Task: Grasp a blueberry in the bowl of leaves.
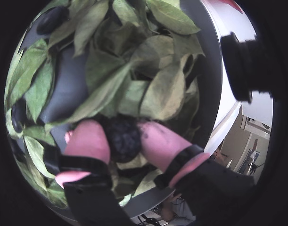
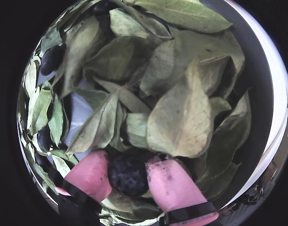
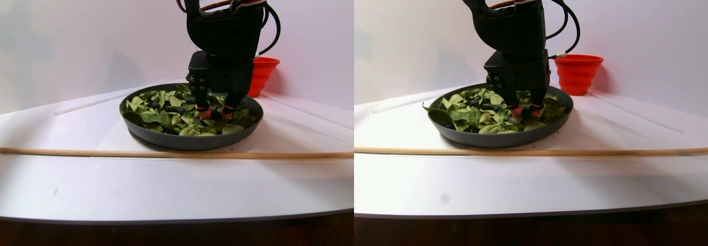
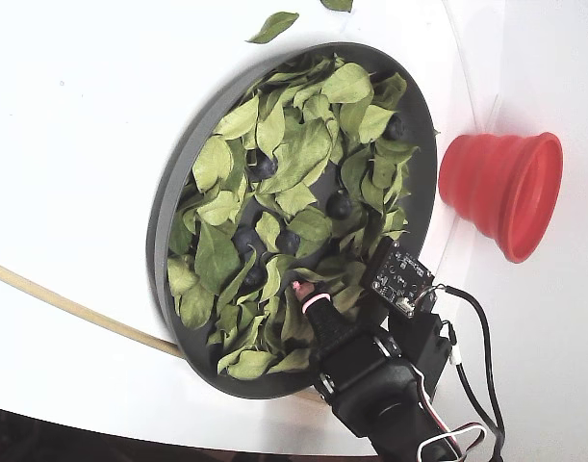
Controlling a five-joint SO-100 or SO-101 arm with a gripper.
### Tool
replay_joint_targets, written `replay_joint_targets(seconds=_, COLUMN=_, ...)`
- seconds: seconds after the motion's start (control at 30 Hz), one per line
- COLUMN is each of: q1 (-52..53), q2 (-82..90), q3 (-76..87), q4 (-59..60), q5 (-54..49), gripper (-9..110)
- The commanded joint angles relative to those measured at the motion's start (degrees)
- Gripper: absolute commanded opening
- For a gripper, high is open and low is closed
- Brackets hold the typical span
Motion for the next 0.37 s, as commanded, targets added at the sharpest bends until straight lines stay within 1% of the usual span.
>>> replay_joint_targets(seconds=0.0, q1=-0.1, q2=5.8, q3=0.2, q4=0.4, q5=-0.3, gripper=11)
replay_joint_targets(seconds=0.33, q1=0.1, q2=8.8, q3=0.3, q4=0.9, q5=-0.9, gripper=10)
